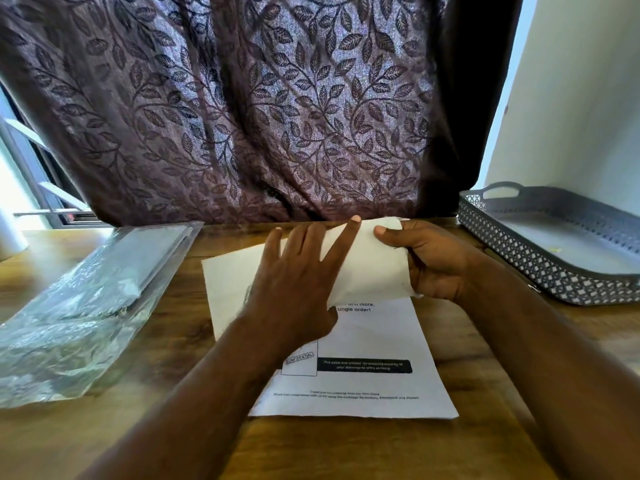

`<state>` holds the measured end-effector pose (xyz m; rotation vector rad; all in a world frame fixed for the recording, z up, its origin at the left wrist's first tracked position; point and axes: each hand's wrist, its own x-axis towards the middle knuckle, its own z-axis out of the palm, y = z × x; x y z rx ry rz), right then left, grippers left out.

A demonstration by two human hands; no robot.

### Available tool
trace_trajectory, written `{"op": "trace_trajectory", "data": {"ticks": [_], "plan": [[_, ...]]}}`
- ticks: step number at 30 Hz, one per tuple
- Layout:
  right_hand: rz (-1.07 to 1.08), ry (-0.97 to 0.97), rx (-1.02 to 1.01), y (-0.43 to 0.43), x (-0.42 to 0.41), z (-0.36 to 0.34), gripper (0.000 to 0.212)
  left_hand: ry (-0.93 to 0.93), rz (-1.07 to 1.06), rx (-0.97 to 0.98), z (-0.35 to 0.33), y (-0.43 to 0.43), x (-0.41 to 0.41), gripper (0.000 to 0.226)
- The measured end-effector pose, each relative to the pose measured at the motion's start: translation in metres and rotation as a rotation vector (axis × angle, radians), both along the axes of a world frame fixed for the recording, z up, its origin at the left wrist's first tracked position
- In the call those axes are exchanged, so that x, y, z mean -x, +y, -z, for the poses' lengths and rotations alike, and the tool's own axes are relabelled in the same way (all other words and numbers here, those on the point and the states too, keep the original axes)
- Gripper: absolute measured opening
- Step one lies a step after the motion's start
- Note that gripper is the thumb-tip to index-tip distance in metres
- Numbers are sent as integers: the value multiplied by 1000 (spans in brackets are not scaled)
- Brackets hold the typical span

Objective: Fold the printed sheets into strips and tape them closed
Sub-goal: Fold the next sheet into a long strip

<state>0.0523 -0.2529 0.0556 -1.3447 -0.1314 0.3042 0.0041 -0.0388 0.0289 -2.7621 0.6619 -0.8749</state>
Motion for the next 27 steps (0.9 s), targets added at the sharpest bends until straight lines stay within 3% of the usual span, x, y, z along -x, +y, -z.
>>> {"op": "trace_trajectory", "data": {"ticks": [4, 7, 12, 18, 21, 24, 25, 27], "plan": [[-4, -39, -77, 5, 3, -5, 27, -24, -38, -19, -4, 6, -1, 122], [-128, -19, -129, 5, 5, -6, 38, -9, -44, -13, -1, 9, -2, 125], [-228, -53, -29, -1, 2, -2, 41, -26, -30, 13, 3, 19, -11, 123], [129, -203, 48, -22, -22, 5, 36, -35, -105, 67, 6, 41, -23, 116], [303, -258, 363, -36, -31, 22, 28, -15, -145, 74, 9, 52, -27, 116], [270, -370, 807, -37, -39, 39, 8, 15, -166, 75, 12, 59, -31, 119], [241, -398, 916, -35, -40, 41, 8, 24, -161, 81, 13, 61, -32, 119], [183, -407, 1074, -30, -42, 40, 28, 38, -146, 103, 15, 64, -35, 118]]}}
